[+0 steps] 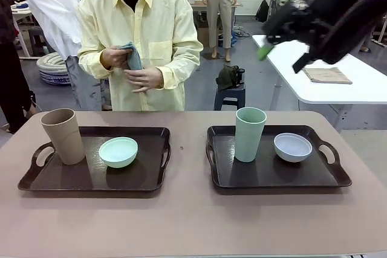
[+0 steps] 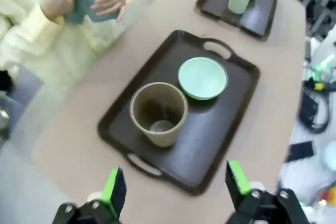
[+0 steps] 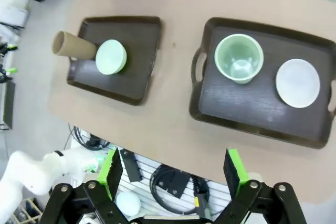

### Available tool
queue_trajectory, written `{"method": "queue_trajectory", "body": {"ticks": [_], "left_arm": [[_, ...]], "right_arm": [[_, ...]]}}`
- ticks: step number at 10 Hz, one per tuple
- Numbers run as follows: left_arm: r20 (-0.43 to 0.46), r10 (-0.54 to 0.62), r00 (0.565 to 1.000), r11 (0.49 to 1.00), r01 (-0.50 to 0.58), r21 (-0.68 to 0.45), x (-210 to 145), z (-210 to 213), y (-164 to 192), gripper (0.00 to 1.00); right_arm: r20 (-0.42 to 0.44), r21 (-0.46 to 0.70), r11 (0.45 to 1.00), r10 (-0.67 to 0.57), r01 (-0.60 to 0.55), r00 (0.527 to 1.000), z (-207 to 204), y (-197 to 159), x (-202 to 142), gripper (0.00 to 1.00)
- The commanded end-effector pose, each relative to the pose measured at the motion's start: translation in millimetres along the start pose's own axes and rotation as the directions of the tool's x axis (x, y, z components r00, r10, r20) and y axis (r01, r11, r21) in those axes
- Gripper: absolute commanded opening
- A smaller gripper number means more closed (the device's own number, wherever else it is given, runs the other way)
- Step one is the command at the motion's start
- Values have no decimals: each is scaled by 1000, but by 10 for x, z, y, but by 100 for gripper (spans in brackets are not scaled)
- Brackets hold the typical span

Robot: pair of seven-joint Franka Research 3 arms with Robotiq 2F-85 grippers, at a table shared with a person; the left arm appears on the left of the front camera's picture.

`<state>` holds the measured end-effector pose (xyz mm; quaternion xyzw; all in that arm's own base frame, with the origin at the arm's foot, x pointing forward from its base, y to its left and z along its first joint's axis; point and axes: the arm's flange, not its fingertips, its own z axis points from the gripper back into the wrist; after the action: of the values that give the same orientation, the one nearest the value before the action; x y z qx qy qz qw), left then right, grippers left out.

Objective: Set up a tray with a mat and arrange the tableware.
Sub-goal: Pick up the Picnic Bowl and Reusable plastic cup from the Handle tray in front of the human's position and hold them in the air.

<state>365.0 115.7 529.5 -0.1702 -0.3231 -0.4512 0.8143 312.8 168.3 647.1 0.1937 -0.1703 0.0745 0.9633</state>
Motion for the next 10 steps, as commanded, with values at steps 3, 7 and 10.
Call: {"method": "queue_trajectory", "body": {"ticks": [3,7,10], "left_arm": [[-7,34,999,949,-35,-312,-146,-168,377,100],[-31,128,991,894,-129,-429,-260,-169,664,100],[-49,94,994,887,-106,-449,-329,-329,419,100]], "right_arm": [[-63,-168,984,-70,59,996,-766,641,371,100],[-125,-116,992,-56,42,991,-1217,677,562,100],[-113,-183,980,-102,81,988,-1290,726,450,100]]}}
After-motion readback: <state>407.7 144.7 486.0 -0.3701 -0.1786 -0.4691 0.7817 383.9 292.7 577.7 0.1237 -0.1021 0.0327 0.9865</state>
